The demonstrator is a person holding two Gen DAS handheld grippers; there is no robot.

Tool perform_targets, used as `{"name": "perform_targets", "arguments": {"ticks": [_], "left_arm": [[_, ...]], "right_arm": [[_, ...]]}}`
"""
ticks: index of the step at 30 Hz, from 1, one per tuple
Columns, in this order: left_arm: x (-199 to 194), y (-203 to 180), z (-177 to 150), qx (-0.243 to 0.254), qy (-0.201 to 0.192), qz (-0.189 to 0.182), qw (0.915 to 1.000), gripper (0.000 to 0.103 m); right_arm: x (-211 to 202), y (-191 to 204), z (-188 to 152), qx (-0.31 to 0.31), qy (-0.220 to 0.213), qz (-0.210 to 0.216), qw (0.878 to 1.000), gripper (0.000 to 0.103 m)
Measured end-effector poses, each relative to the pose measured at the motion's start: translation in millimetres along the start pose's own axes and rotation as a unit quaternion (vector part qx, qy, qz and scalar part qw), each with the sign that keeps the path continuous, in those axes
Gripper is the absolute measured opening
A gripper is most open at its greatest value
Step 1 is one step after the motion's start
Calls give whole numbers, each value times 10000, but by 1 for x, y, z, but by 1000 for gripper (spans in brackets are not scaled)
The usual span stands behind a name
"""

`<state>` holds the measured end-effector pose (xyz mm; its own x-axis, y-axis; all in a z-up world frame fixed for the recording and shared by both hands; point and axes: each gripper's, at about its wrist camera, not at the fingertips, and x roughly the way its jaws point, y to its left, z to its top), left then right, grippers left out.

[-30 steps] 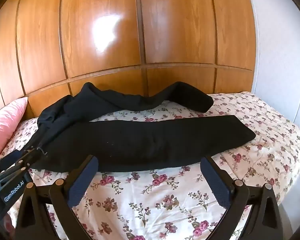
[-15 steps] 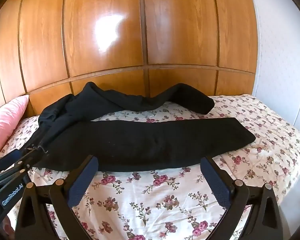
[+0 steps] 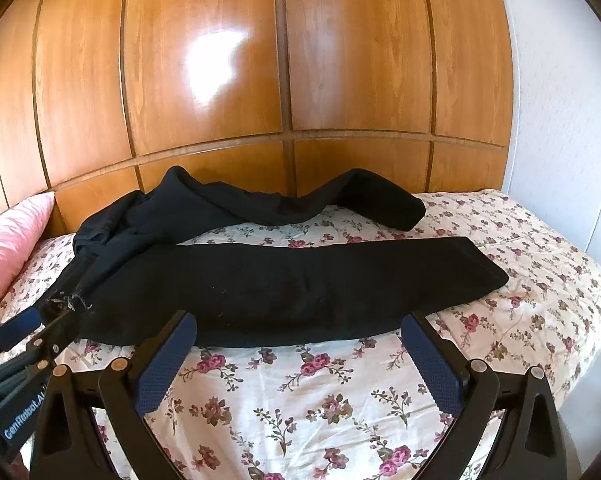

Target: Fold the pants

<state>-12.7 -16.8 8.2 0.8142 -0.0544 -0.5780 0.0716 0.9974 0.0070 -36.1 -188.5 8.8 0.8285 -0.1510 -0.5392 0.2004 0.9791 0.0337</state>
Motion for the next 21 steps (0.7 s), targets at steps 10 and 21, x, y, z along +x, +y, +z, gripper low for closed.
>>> {"name": "perform_targets", "arguments": {"ticks": [10, 21], "left_arm": [[1, -2, -5, 15, 40, -25, 10000, 55], [3, -1, -7, -23, 59, -75, 10000, 55]], "right_arm": [[0, 0, 0, -31, -2, -2, 10000, 103], [3, -1, -1, -16, 63, -31, 10000, 103]]}}
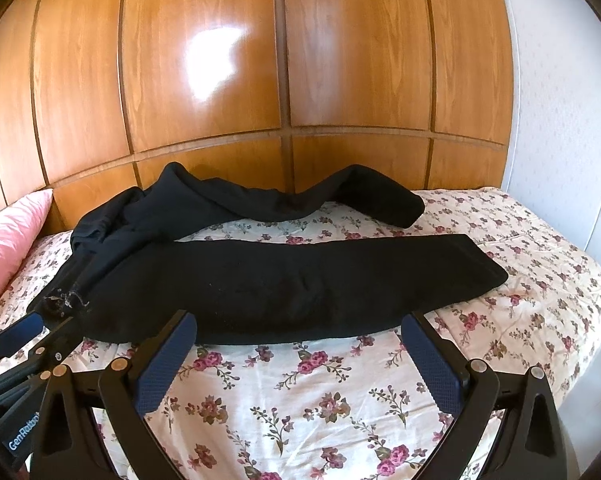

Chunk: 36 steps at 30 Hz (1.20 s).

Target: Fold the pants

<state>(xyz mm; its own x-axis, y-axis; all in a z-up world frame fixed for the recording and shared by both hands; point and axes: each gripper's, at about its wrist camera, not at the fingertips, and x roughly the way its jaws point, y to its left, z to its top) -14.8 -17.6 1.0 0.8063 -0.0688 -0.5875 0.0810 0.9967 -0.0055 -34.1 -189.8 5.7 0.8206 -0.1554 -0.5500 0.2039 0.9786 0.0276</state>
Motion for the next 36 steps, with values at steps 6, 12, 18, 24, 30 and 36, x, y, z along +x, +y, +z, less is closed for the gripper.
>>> {"name": "perform_targets", "arguments": {"ticks": [6, 12, 18, 24, 30, 36], "left_arm": [[1, 0, -1, -12, 16, -28, 10000, 55], [3, 1, -2, -36, 54, -55, 10000, 55], [5, 4, -2, -102, 94, -123, 9998, 55], [12, 10, -3, -174, 241, -240, 9993, 55], [17, 16, -3, -346, 318, -474, 9978, 55], [34, 29, -6, -703, 702, -1018, 9898, 59]], "right_arm": [[2, -1, -1, 7, 59, 1, 10000, 103], [6, -3, -2, 33, 151, -11, 9999, 103], [10, -6, -3, 52, 244, -44, 9997, 103], [15, -8, -5, 27, 344, -87, 9994, 103], [19, -12, -6, 45, 417, -125, 9990, 103], [24, -18, -5, 63, 444, -190, 9988, 103]]}}
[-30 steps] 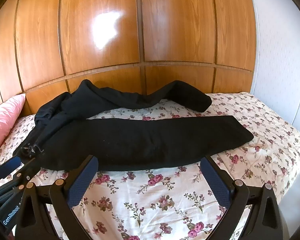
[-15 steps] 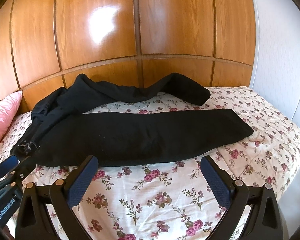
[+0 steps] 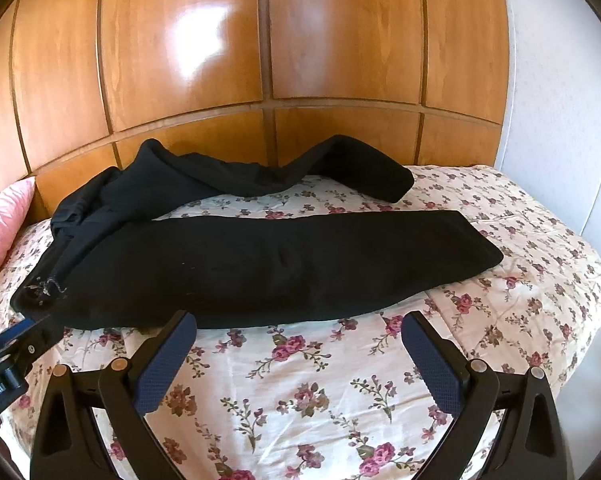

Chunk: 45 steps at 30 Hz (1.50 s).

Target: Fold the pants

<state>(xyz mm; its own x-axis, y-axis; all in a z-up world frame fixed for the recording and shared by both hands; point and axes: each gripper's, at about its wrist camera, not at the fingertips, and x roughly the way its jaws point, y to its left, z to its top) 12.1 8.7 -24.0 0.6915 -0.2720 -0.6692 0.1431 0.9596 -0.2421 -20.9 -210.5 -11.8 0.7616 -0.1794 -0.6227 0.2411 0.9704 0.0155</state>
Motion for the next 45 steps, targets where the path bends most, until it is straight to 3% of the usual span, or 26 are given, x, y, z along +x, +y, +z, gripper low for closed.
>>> {"name": "perform_targets", "arguments": {"ticks": [3, 7, 12, 16, 25, 28, 31, 33, 38, 45], "left_arm": [[9, 11, -1, -262, 200, -236, 9992, 59], [12, 25, -1, -392, 174, -286, 9987, 60], [11, 53, 5, -703, -130, -385, 9967, 60], [9, 81, 9, -1164, -443, -578, 9905, 60], [22, 151, 12, -1895, -388, 150, 9810, 58], [27, 178, 12, -2221, -376, 138, 9742, 58], [32, 202, 9, -2509, -359, 216, 9671, 58], [37, 215, 7, -2665, -390, 162, 9629, 58], [49, 234, 4, -2946, -560, -96, 9539, 58], [62, 245, 17, -3176, -728, -331, 9448, 58]], "right_arm": [[3, -5, 1, 19, 34, -52, 10000, 103], [9, -13, 2, 9, 61, -179, 9998, 103], [20, -26, 5, -24, 152, -421, 9990, 103], [31, -36, 6, -160, 224, -661, 9974, 103], [62, -66, 6, -275, 515, -935, 9939, 103], [74, -94, 5, 141, 626, -710, 9954, 102], [84, -131, 5, 916, 749, -286, 9926, 92], [93, -157, 3, 1497, 809, -29, 9854, 77], [115, -206, -7, 2613, 812, 412, 9610, 58], [139, -234, 0, 3319, 437, 958, 9374, 56]]}}
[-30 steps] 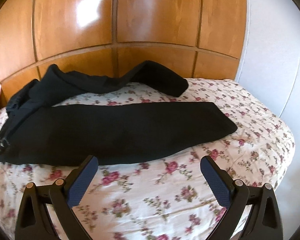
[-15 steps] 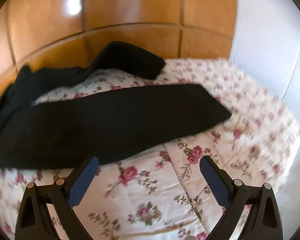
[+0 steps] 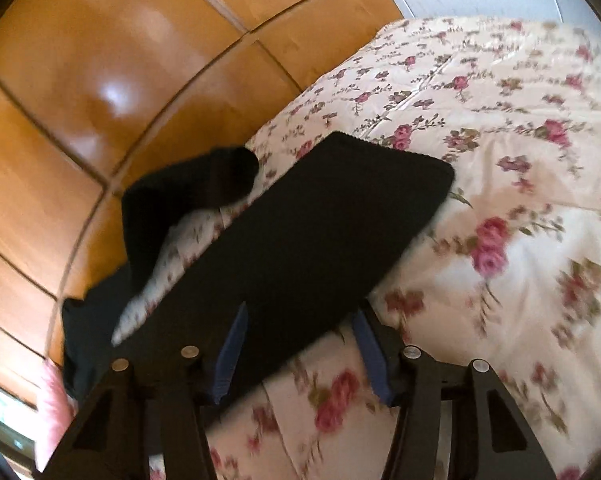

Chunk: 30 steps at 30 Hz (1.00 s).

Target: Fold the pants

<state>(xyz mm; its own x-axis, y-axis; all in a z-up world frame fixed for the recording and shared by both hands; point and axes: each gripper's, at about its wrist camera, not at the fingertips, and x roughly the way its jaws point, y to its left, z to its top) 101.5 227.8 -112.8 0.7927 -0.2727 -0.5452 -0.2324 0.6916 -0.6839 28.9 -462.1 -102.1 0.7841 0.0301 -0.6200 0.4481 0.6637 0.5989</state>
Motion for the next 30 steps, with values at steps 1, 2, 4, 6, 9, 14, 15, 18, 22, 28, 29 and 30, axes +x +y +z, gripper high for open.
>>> {"name": "perform_targets", "arguments": {"ticks": [1, 2, 4, 6, 9, 14, 15, 18, 22, 28, 29, 30], "left_arm": [[2, 0, 3, -16, -33, -12, 10000, 58], [5, 0, 5, -28, -64, -66, 10000, 58], [8, -3, 8, 17, -80, -72, 9999, 58], [15, -4, 12, 28, -32, -47, 10000, 58], [22, -4, 12, 90, -5, 37, 10000, 57], [26, 2, 14, 4, -14, 163, 9999, 40], [26, 6, 14, -61, -4, 149, 9999, 35], [30, 14, 16, -216, 88, -44, 9997, 18], [26, 7, 17, -85, 50, -60, 9999, 6], [-35, -48, 26, 1176, -620, -270, 9908, 6], [-42, -52, 27, 1226, -659, -369, 9896, 6], [-52, -56, 27, 1268, -707, -482, 9882, 6]], "right_arm": [[4, -1, 4, 94, -18, 149, 9998, 56], [7, -1, 6, 139, -23, 244, 9996, 56], [11, -2, 7, 196, -87, 425, 9989, 54], [16, -1, 9, 130, -106, 362, 9992, 47], [22, 6, 10, -96, -85, 138, 9998, 47], [20, 3, 9, -140, -133, 15, 9998, 33], [20, 0, 9, -81, -151, -48, 9998, 21], [21, -10, 10, 160, -192, 45, 9997, 14], [21, -8, 10, 107, -158, 48, 9998, 11], [9, 3, 23, -40, -112, 92, 9999, 9], [3, 8, 26, -132, -140, 122, 9997, 9], [-3, 13, 29, -191, -161, 161, 9996, 9]]}}
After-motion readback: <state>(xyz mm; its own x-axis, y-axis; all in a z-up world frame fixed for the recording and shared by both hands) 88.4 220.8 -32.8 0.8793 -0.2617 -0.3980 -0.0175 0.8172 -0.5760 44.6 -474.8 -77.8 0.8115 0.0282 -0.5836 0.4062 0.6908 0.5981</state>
